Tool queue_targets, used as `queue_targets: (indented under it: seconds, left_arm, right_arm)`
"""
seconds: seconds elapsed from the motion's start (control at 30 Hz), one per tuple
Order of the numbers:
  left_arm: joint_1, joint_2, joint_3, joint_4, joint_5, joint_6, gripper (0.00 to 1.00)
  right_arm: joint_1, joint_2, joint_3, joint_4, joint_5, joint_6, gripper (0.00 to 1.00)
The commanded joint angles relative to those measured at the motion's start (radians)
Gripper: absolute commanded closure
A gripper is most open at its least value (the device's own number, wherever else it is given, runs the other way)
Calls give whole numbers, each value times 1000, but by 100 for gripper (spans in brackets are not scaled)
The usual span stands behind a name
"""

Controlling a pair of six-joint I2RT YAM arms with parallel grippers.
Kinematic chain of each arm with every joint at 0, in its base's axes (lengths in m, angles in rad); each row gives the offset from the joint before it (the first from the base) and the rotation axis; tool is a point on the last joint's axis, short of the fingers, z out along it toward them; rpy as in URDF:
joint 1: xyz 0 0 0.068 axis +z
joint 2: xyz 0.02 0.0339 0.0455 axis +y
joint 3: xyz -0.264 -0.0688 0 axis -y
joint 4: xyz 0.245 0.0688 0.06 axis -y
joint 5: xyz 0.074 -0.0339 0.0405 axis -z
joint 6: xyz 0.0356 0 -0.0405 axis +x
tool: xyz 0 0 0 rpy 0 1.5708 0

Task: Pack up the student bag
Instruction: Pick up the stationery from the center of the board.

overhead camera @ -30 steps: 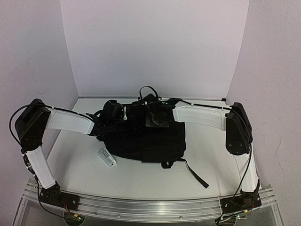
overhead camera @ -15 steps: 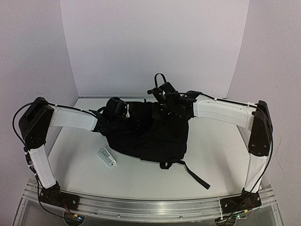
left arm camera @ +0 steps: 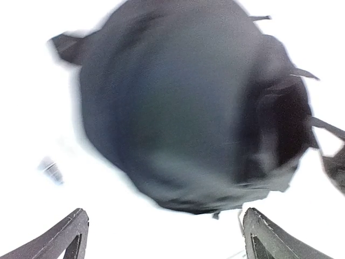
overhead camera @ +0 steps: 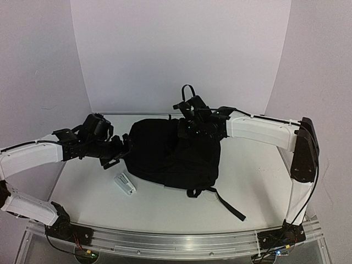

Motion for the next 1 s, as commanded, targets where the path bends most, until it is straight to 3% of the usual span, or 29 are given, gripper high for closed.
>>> queue_targets:
  seconds: [0.0,0.27,0.67,0.97]
  left_arm:
    - [13,-44,-113,-220,-60,-167,0]
    - [33,24,-211,-91,46,-205,0]
    - [59,235,-159,42,98,-126,0]
    - [62,317,-105,2,43,-76,27]
  right_arm:
    - [-2,-39,-12,80,-2,-6,100]
    - [-3,-42,-25,103,-35,-15,100]
    - [0,-62,-48,122,-64,-12,100]
    - [11,-62,-59,132,-78,-8,100]
